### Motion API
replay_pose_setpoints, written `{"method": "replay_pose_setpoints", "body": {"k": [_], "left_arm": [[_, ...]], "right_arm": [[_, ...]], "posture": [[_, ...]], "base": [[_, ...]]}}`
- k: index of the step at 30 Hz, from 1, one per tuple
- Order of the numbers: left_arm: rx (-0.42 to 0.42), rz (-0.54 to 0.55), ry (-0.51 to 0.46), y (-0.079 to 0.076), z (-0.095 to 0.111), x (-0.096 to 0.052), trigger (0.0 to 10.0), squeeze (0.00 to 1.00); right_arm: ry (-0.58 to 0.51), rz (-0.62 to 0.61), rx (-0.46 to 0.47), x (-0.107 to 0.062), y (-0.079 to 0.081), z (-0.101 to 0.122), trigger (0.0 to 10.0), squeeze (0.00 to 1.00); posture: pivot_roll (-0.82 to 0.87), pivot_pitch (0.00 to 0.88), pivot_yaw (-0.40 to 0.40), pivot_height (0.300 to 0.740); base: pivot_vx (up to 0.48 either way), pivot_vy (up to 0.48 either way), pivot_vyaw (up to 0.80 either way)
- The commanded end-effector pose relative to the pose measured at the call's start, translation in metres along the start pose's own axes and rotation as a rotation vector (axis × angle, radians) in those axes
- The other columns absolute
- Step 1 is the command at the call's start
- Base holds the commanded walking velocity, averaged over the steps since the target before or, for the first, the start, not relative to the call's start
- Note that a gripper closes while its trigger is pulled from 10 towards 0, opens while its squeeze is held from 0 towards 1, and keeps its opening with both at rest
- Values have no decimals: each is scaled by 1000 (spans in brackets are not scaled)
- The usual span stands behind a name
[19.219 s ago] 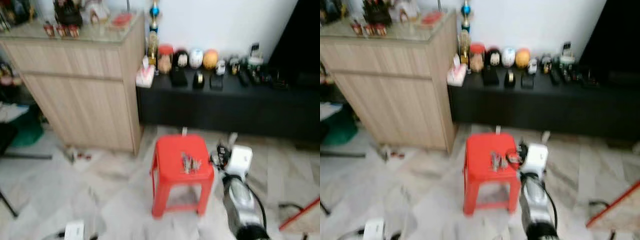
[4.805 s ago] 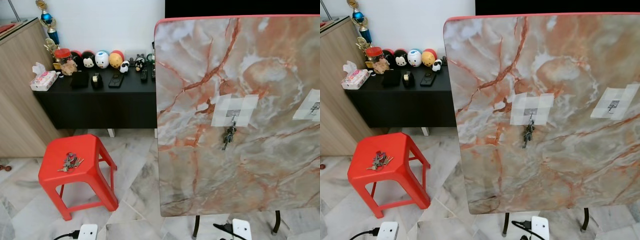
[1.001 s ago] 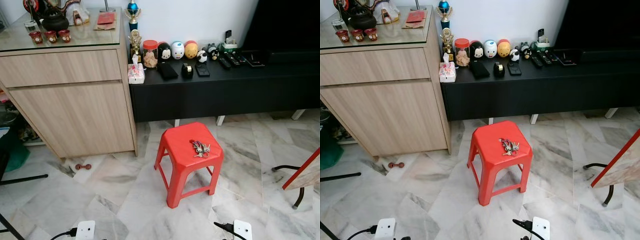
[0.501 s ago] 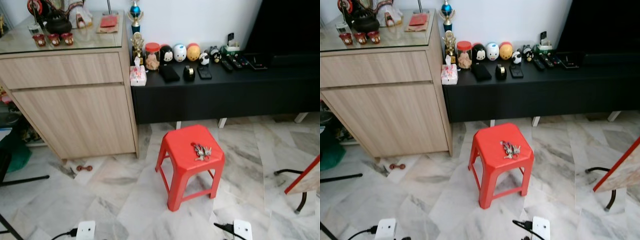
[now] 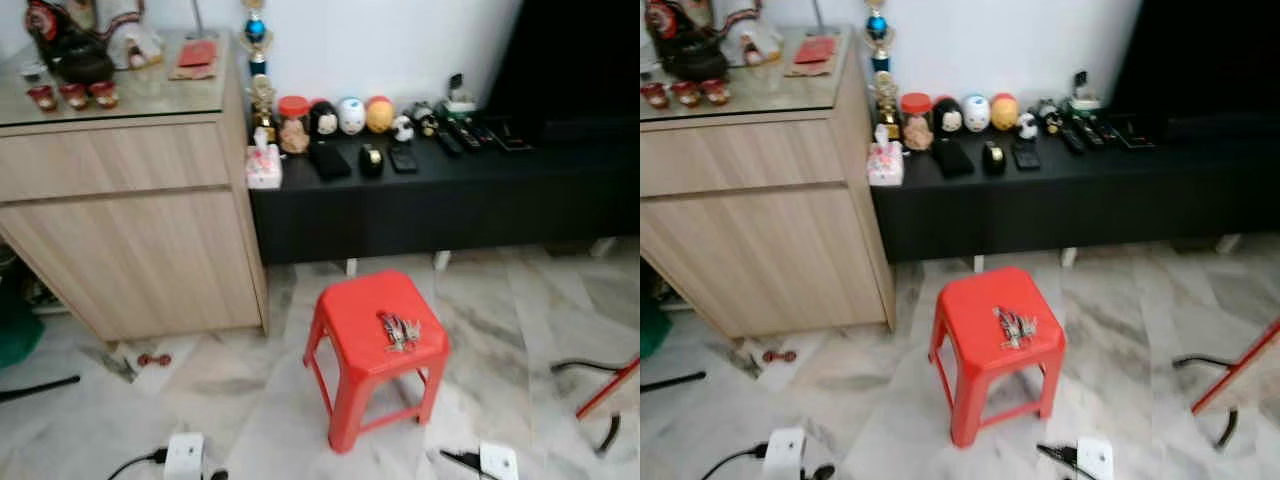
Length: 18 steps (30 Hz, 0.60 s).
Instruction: Hang keys on a hook
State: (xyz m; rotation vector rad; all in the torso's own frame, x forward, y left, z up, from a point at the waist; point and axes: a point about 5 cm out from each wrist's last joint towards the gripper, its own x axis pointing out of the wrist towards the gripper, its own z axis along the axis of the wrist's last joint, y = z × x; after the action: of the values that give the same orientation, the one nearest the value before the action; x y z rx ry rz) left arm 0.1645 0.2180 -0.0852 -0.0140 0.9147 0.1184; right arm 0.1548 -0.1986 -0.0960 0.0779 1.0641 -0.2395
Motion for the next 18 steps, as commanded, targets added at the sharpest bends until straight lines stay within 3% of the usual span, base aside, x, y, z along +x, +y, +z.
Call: {"method": "replay_pose_setpoints", "body": {"k": [1,8,18], "left_arm": [[6,15,21,7,-6,-2,10000,0],[14,16,23,7,-6,-2,10000,0],[48,17,24,7,-6,-2,10000,0]], "right_arm": [[13,21,-2,-1,7,-4,10000,0],[12,17,2,-1,6,-5,10000,0],[14,19,3,-1,6,-6,10000,0]], "posture": [[-35,0,-18,740],[-35,0,-17,740],[-36,0,-17,740]], "base": [[311,0,0],[292,0,0],[0,0,0]]}}
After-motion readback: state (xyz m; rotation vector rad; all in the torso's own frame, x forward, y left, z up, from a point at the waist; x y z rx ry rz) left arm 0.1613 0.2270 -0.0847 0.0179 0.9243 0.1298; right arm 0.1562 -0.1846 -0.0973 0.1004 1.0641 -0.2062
